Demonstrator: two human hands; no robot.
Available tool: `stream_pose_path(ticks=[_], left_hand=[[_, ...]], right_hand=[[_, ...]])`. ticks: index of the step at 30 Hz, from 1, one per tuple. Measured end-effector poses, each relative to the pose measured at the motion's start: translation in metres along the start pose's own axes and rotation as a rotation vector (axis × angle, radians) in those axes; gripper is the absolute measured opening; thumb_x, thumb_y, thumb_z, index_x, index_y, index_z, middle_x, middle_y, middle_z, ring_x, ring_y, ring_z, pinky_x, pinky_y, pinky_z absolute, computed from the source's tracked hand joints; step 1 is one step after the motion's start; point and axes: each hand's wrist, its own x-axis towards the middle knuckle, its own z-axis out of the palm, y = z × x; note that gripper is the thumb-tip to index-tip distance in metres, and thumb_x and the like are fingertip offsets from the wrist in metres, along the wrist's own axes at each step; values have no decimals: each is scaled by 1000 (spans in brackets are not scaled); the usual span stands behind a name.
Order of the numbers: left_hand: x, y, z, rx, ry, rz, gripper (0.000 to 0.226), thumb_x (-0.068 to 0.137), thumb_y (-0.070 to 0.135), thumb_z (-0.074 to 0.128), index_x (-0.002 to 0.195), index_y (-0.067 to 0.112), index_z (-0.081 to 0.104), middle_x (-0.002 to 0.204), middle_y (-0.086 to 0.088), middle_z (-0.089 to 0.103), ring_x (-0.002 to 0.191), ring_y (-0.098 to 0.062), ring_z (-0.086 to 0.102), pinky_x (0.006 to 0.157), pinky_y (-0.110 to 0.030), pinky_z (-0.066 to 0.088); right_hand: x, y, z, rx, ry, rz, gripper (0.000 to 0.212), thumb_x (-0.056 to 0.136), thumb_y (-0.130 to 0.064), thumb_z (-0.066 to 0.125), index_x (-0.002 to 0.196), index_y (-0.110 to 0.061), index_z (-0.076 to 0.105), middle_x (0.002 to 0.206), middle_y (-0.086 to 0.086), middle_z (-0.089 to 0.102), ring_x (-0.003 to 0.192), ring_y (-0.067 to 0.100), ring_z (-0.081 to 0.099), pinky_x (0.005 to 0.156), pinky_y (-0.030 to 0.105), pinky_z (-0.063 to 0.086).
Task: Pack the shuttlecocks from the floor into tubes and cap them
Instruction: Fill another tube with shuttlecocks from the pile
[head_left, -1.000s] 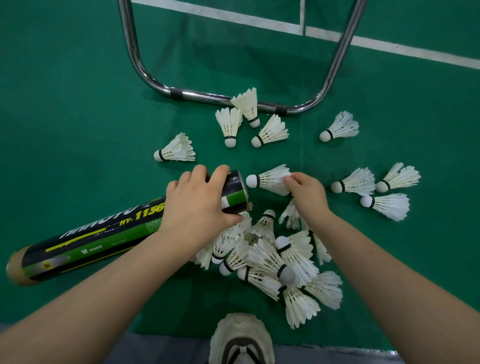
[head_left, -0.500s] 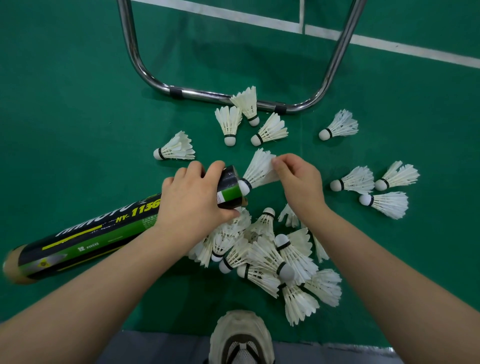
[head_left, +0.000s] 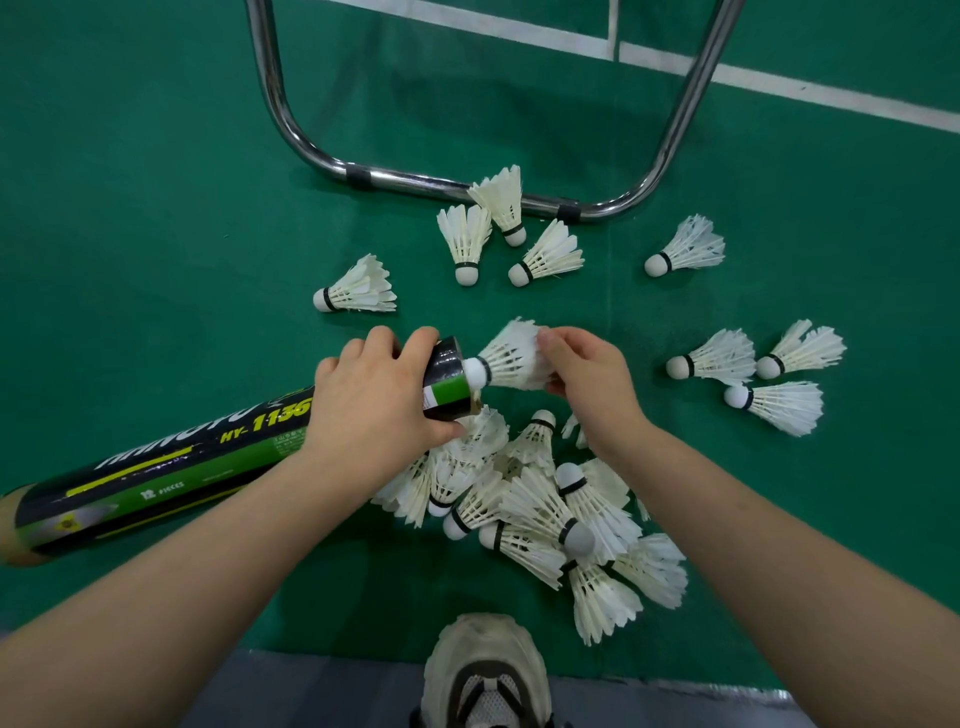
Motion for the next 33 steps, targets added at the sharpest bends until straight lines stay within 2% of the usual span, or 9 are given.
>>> stream_pose_path(ticks=[4, 8, 14, 17, 20, 23, 26, 31, 33], left_hand=[[-1, 0, 0, -6, 14, -3, 83, 65, 67, 64, 132, 30, 32, 112, -3, 47, 105, -26, 46, 87, -39, 37], [-3, -3, -5, -4, 53, -1, 81, 66, 63, 66, 132, 28, 34, 111, -5, 47, 105, -29, 47, 86, -40, 37], [-4, -5, -7, -13, 62, 9, 78, 68, 59, 67, 132, 27, 35, 108, -6, 46, 102, -28, 45, 84, -40, 35], [-9, -7, -3, -15, 65, 26, 76, 67, 61, 65, 129, 29, 37, 105, -4, 45, 100, -26, 45, 82, -39, 34], [-8, -11, 0, -27, 53, 26, 75, 66, 65, 64, 127, 32, 37, 106, -1, 45, 100, -25, 46, 83, -38, 34], [-10, -21, 0, -18, 24, 0, 78, 66, 68, 62, 129, 32, 35, 109, -2, 46, 102, -25, 46, 86, -38, 35], [-14, -31, -1, -9, 18, -12, 81, 65, 68, 62, 131, 32, 33, 110, -3, 46, 103, -26, 46, 87, -38, 36], [-17, -33, -5, -20, 35, -8, 78, 66, 66, 63, 130, 33, 33, 108, -1, 45, 102, -24, 45, 86, -38, 35], [-19, -34, -8, -28, 44, -10, 77, 66, 67, 61, 129, 32, 33, 107, -2, 45, 102, -25, 45, 85, -38, 35]], right_hand=[[-14, -19, 19, -190, -342, -61, 17, 94, -25, 52, 89, -25, 68, 91, -1, 69, 86, 9, 62, 84, 27, 48], [-12, -32, 21, -143, -755, 132, 23, 83, -25, 62, 106, -23, 66, 110, -1, 65, 103, 13, 56, 99, 36, 41], [-3, -39, 36, -230, -921, 216, 47, 72, -12, 59, 116, 4, 55, 103, 4, 61, 98, 13, 56, 103, 36, 40], [-8, -35, 43, -209, -850, 184, 36, 83, -11, 61, 117, 2, 58, 110, 11, 62, 102, 16, 58, 101, 30, 43], [-16, -29, 42, -159, -525, 44, 20, 92, -20, 55, 106, -13, 67, 100, 3, 68, 91, 8, 62, 84, 14, 45], [-19, -18, 30, -196, -299, -57, 12, 90, -24, 55, 89, -21, 67, 82, -6, 69, 80, 0, 64, 79, 16, 47], [-21, -8, 22, -349, -292, -64, 7, 87, -23, 61, 85, -27, 67, 85, -10, 69, 87, 7, 65, 86, 29, 51], [-31, -11, 37, -460, -320, -121, 7, 88, -25, 61, 88, -32, 63, 91, -15, 66, 91, 5, 61, 88, 29, 49], [-34, -18, 45, -440, -308, -171, 12, 91, -28, 57, 102, -29, 60, 99, -14, 63, 96, 4, 58, 89, 28, 47]])
